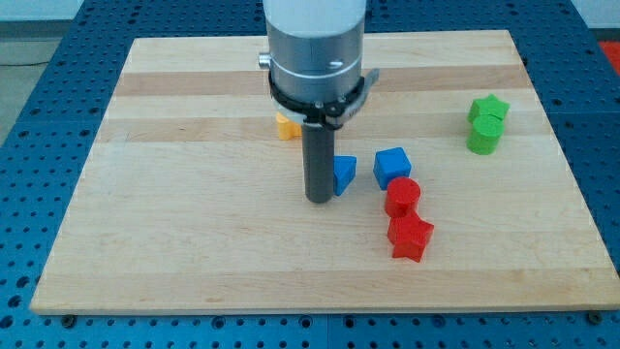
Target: Move the blue triangle above the blue cube
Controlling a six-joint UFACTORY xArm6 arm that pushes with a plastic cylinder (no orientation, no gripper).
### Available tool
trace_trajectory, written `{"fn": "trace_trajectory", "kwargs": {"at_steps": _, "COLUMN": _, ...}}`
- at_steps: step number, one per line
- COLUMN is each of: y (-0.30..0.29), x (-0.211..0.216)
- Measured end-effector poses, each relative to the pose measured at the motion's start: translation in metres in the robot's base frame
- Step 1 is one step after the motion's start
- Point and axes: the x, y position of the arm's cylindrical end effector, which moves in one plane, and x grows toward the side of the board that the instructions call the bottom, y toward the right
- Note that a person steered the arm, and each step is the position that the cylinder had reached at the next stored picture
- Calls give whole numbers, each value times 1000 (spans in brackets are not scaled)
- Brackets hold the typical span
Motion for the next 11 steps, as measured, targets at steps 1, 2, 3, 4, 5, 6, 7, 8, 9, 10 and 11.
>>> {"fn": "trace_trajectory", "kwargs": {"at_steps": 1, "y": 15, "x": 15}}
{"fn": "trace_trajectory", "kwargs": {"at_steps": 2, "y": 16, "x": -4}}
{"fn": "trace_trajectory", "kwargs": {"at_steps": 3, "y": 13, "x": -30}}
{"fn": "trace_trajectory", "kwargs": {"at_steps": 4, "y": 13, "x": -45}}
{"fn": "trace_trajectory", "kwargs": {"at_steps": 5, "y": -13, "x": -42}}
{"fn": "trace_trajectory", "kwargs": {"at_steps": 6, "y": -36, "x": -61}}
{"fn": "trace_trajectory", "kwargs": {"at_steps": 7, "y": -16, "x": -82}}
{"fn": "trace_trajectory", "kwargs": {"at_steps": 8, "y": 23, "x": -82}}
{"fn": "trace_trajectory", "kwargs": {"at_steps": 9, "y": 38, "x": -82}}
{"fn": "trace_trajectory", "kwargs": {"at_steps": 10, "y": 44, "x": -82}}
{"fn": "trace_trajectory", "kwargs": {"at_steps": 11, "y": 56, "x": -82}}
